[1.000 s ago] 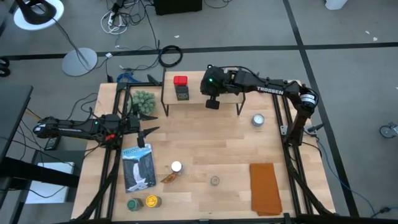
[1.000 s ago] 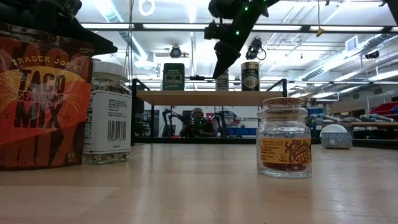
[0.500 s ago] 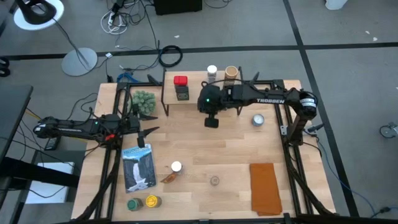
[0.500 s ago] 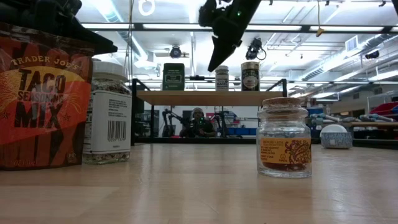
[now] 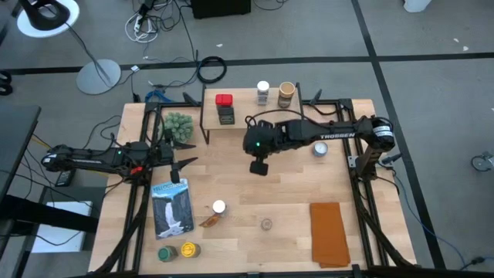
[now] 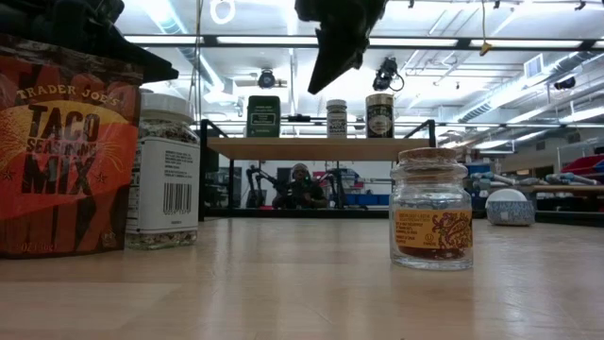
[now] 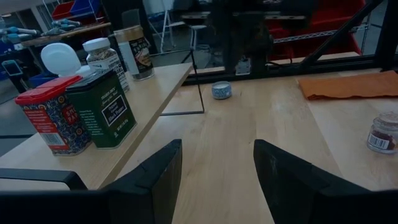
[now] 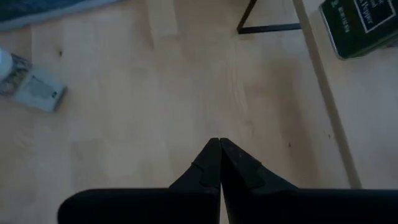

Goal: Shelf spices
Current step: Put the white seasoning bottle on the shelf

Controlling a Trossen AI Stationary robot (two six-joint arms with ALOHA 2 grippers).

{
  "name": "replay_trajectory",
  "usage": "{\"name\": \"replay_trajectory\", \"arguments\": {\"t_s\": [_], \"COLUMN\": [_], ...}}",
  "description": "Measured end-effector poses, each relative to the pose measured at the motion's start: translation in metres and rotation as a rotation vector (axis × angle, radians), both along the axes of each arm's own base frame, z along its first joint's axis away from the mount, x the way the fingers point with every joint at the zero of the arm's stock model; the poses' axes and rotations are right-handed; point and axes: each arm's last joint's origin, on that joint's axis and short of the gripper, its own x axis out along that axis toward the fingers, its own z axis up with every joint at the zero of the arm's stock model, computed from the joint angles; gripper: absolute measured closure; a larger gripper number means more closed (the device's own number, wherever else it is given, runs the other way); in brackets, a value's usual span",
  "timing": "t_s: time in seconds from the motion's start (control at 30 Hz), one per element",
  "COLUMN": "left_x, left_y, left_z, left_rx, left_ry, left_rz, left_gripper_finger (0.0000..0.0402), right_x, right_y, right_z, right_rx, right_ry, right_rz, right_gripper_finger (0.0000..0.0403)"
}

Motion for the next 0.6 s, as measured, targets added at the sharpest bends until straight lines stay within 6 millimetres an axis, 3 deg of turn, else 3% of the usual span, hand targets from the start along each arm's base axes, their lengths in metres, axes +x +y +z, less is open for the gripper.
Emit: {"name": "replay_trajectory", "arguments": {"t_s": [0.2,0.43,0.6], "left_x": [0.000,0.000,0.001], "left_y": [0.000,0.000,-0.003], "left_z": [0.000,0.001,0.001], "left_rx": [-0.005,-0.135,-0.173], "left_ry": [-0.003,-0.046,-0.042], "left_rz": [0.001,0.011,-0.092], "left_gripper_finger": [0.0198,0.0198,0.0198], "right_x": [-0.002,-0.009,-0.014], "right_y": [0.039,0.085,0.111], "right_z": [0.001,0.002,-0.005], "right_rx": [-0.034,-0.007,0.011], "right_ry": [-0.035,-0.106,-0.178], "right_rz": [-0.061,-0.148,-0.224], "right_gripper_finger": [0.0401,0.0401,0.0400]}}
